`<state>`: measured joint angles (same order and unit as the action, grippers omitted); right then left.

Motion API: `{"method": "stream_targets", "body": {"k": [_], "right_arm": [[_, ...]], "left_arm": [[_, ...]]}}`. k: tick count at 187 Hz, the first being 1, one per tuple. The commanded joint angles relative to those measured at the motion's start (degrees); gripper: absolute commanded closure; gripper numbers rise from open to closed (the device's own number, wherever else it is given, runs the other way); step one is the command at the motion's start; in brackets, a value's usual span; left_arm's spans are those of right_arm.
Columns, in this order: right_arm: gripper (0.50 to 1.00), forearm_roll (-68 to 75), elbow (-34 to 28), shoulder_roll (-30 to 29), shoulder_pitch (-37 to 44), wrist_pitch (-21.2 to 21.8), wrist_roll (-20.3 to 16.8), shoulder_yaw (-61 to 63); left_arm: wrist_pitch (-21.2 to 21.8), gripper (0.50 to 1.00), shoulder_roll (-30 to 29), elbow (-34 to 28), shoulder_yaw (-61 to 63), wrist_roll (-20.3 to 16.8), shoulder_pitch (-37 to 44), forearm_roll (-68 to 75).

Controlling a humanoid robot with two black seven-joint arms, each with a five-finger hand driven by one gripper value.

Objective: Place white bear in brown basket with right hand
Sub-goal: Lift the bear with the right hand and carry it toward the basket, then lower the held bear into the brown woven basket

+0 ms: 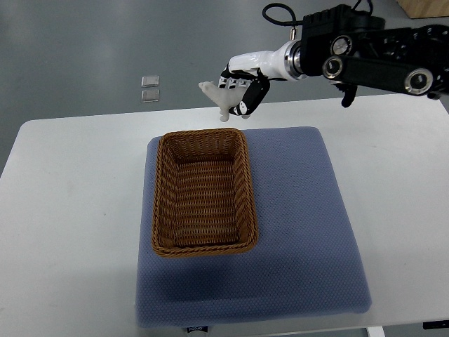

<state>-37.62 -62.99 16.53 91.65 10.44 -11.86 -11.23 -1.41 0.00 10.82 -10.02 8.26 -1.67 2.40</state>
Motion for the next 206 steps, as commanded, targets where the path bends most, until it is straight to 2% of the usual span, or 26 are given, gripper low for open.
{"method": "stream_targets", "body": {"k": [1, 39, 109, 206], "right_arm": [[1.0, -0.09, 2.44, -4.58, -2.53, -2.18, 0.08, 0.25], [1.0, -0.62, 5.77, -10.99, -8.5, -5.43, 0.0, 0.25], [1.0, -1.84, 9.91, -15.92, -14.83, -7.28, 0.79, 0.34], [1.0, -2.37, 12.28, -16.53, -17.65, -7.54, 0.79, 0.25]], "left_arm": [[0.01, 0.5, 0.0, -0.01, 0.0, 0.0, 0.0, -0.03], [0.01, 0.5, 0.0, -0.01, -0.09, 0.0, 0.0, -0.03], [0.01, 0.5, 0.0, -0.01, 0.0, 0.0, 0.0, -0.03], [0.01, 0.5, 0.0, -0.01, -0.09, 0.0, 0.0, -0.03]]}}
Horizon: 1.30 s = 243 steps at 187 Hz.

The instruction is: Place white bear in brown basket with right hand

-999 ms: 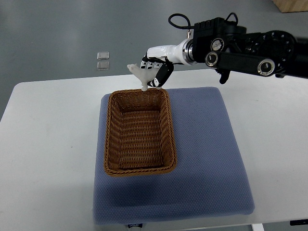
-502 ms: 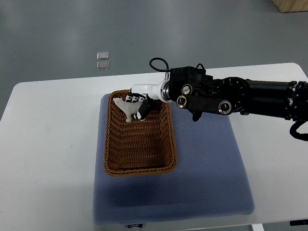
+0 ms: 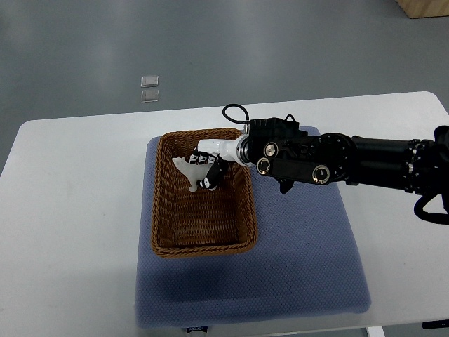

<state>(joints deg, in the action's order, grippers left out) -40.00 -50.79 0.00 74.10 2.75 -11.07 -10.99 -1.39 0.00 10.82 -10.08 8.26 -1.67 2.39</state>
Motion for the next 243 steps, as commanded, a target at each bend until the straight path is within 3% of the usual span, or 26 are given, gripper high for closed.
{"method": "stream_targets", "body": {"k": [1, 7, 14, 28, 53, 94, 130, 177, 204, 229, 243], "right_arm": [[1.0, 0.01, 0.08, 0.0, -0.1, 0.15, -0.01, 0.0], [0.993, 0.01, 0.08, 0.0, -0.1, 0.15, -0.01, 0.09], [0.92, 0.01, 0.08, 0.0, -0.1, 0.23, -0.01, 0.09], [0.877, 0.09, 0.08, 0.0, -0.01, 0.23, -0.01, 0.26], [0.746, 0.36, 0.08, 0.0, 0.43, 0.32, -0.01, 0.35], [0.64, 0.97, 0.08, 0.0, 0.69, 0.5, -0.01, 1.67], [0.63, 1.24, -0.01, 2.37, 3.59, 2.43, -0.01, 5.1], [0.607, 1.68, 0.08, 10.46, 3.86, 3.49, 0.26, 16.88], [0.605, 2.82, 1.04, 13.71, -6.95, 1.99, 4.21, 33.66], [0.605, 8.09, 1.04, 11.96, -20.74, 2.08, 7.81, 58.26], [0.605, 11.08, 1.04, 9.58, -24.97, 2.26, 9.22, 65.92]], "left_arm": [[-0.01, 0.5, 0.0, -0.01, -0.02, 0.0, 0.0, -0.02], [-0.01, 0.5, 0.0, -0.01, -0.02, 0.0, 0.0, -0.02], [-0.01, 0.5, 0.0, -0.01, -0.02, 0.0, 0.0, -0.02], [-0.01, 0.5, 0.0, -0.01, -0.02, 0.0, 0.0, -0.02], [-0.01, 0.5, 0.0, -0.01, 0.06, 0.0, 0.0, -0.02], [-0.01, 0.5, 0.0, -0.01, 0.06, 0.0, 0.0, -0.02], [-0.01, 0.5, 0.0, -0.01, 0.06, 0.0, 0.0, -0.02], [-0.01, 0.5, 0.0, -0.01, 0.06, 0.0, 0.0, -0.02], [-0.01, 0.5, 0.0, 0.08, 0.06, 0.0, 0.0, 0.07], [-0.1, 0.5, 0.0, 0.17, 0.06, 0.0, 0.0, 0.16], [-0.1, 0.5, 0.0, 0.17, -0.02, 0.0, 0.0, 0.16]]}}
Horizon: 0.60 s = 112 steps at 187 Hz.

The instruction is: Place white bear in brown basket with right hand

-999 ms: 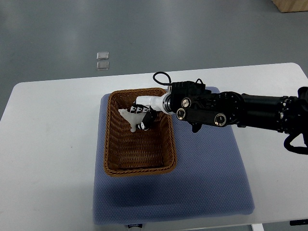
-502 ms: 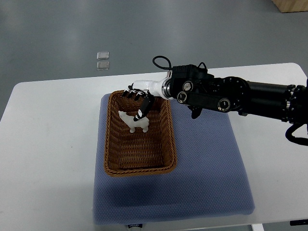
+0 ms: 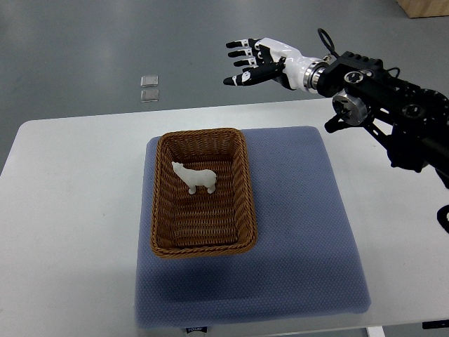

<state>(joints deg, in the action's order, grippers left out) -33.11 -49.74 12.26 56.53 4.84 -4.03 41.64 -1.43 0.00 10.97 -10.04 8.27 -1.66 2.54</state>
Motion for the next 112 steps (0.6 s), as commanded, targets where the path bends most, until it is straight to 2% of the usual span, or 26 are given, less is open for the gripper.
{"method": "stream_targets", "body": {"k": [1, 21, 43, 85, 112], "right_arm": [[0.605, 4.8, 0.0, -3.11, -8.01, 0.17, 2.45, 14.34], [0.585, 10.87, 0.79, -7.07, -12.85, 0.26, 7.02, 22.25], [0.579, 15.97, 3.68, -8.21, -15.84, 0.52, 11.24, 25.16], [0.577, 31.17, 9.05, -9.62, -16.37, 0.7, 15.19, 25.16], [0.576, 32.49, 9.84, -9.71, -16.46, 2.1, 15.55, 25.16]], "left_arm": [[-0.06, 0.5, 0.0, 0.02, 0.02, -0.01, -0.01, 0.01], [-0.06, 0.5, 0.0, 0.02, -0.07, -0.01, -0.01, 0.01], [-0.06, 0.5, 0.0, 0.02, 0.02, -0.01, -0.01, 0.01], [0.02, 0.5, 0.0, 0.02, 0.02, -0.01, -0.01, 0.01], [-0.06, 0.5, 0.0, 0.02, 0.02, -0.01, -0.01, 0.01]]}}
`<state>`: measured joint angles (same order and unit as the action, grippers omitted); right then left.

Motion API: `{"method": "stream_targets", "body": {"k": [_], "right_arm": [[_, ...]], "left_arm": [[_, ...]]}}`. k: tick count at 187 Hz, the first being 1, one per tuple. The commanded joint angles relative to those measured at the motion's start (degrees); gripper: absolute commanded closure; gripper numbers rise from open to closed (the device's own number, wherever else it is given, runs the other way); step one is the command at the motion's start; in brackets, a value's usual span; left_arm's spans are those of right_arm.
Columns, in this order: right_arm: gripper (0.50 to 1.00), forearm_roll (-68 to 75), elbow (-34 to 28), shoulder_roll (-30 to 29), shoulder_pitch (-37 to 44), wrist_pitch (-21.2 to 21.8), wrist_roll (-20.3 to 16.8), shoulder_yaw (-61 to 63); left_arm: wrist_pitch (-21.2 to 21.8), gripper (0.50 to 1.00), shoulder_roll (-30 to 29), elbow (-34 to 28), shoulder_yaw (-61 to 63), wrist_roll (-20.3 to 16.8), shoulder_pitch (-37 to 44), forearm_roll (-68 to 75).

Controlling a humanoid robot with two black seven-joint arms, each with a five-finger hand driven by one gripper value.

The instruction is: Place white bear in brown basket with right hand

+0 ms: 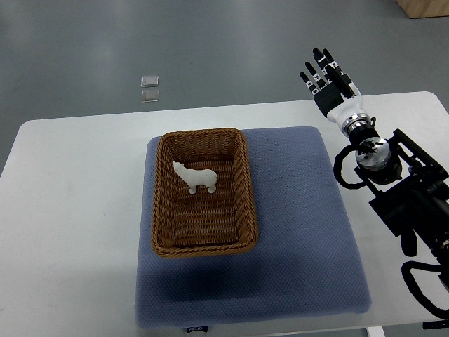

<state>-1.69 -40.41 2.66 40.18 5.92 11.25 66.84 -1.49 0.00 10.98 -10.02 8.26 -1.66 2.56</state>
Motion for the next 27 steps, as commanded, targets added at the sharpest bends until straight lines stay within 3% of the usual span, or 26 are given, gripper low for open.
{"method": "stream_targets", "body": {"k": [1, 27], "right_arm": [[0.576, 1.07, 0.51, -0.11, -0.1, 1.2, 0.26, -0.04], [0.576, 1.16, 0.51, -0.2, -0.45, 1.47, 0.44, -0.04]], "left_arm": [[0.0, 0.5, 0.0, 0.0, 0.0, 0.0, -0.01, -0.01], [0.0, 0.5, 0.0, 0.44, 0.0, 0.0, -0.01, -0.01]]}}
